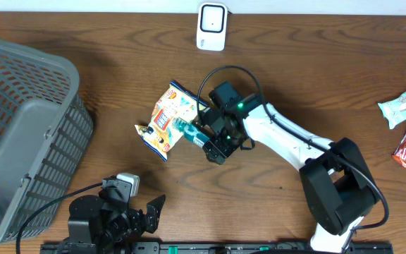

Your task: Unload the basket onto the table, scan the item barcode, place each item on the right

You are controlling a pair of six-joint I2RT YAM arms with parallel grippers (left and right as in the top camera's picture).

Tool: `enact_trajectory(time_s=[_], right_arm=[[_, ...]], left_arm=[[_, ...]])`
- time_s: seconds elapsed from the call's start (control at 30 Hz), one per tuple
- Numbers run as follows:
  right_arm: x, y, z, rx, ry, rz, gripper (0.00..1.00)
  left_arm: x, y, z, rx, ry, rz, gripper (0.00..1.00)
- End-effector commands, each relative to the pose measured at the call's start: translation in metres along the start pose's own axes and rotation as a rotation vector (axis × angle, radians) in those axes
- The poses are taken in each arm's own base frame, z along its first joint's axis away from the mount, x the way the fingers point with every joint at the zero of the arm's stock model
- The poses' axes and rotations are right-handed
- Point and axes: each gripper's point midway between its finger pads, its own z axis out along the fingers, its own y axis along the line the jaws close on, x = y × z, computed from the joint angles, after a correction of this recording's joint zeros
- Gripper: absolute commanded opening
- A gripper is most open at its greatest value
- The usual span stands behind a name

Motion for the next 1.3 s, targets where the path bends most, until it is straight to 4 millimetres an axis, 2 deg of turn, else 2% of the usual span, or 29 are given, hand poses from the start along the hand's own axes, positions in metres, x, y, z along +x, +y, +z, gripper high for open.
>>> enact_trajectory(time_s=[0.0, 0.07, 0.17, 0.23, 0.3, 0.37, 0.4, 0.57, 0.63, 0.87, 1.13, 1.27], right_arm=[[0.008, 0.013, 0.017, -0.005, -0.006, -0.041, 0.73], [0.01, 0.015, 0.026, -0.003, -0.019, -0.055, 0.6], [0.015, 0.017, 0.039, 0.001, -0.038, -0.073, 0.55], [0.02, 0.013, 0.045, 0.02, -0.037, -0.074, 0.46], [0.026, 0.008, 0.049, 0.034, -0.031, -0.063, 0.29], [0.032, 0.004, 0.052, 0.035, -0.025, -0.035, 0.07], [0.033, 0.002, 0.052, 0.036, -0.025, -0.026, 0.01], [0.028, -0.004, 0.049, 0.029, -0.051, 0.024, 0.01], [0.019, -0.003, 0.041, 0.006, -0.083, 0.023, 0.01], [-0.007, 0.022, -0.003, -0.274, -0.265, -0.065, 0.01], [-0.012, 0.005, -0.019, -0.304, -0.337, -0.069, 0.01], [-0.025, -0.008, -0.032, -0.232, -0.407, -0.093, 0.01]], left_arm=[[-0.002, 0.0, -0.002, -0.006, -0.009, 0.013, 0.98], [-0.002, 0.0, -0.002, -0.006, -0.009, 0.013, 0.98], [-0.002, 0.0, -0.002, -0.006, -0.009, 0.013, 0.98], [-0.002, 0.0, -0.002, -0.006, -0.009, 0.013, 0.98], [-0.002, 0.0, -0.002, -0.006, -0.009, 0.013, 0.98], [-0.002, 0.0, -0.002, -0.006, -0.009, 0.013, 0.98], [-0.002, 0.0, -0.002, -0.006, -0.009, 0.013, 0.98], [-0.003, 0.0, -0.002, -0.006, -0.009, 0.013, 0.98], [-0.002, 0.0, -0.002, -0.006, -0.009, 0.013, 0.97], [-0.002, 0.0, -0.002, -0.006, -0.009, 0.013, 0.98], [-0.002, 0.0, -0.002, -0.006, -0.009, 0.013, 0.98], [-0.002, 0.0, -0.002, -0.006, -0.009, 0.013, 0.98]])
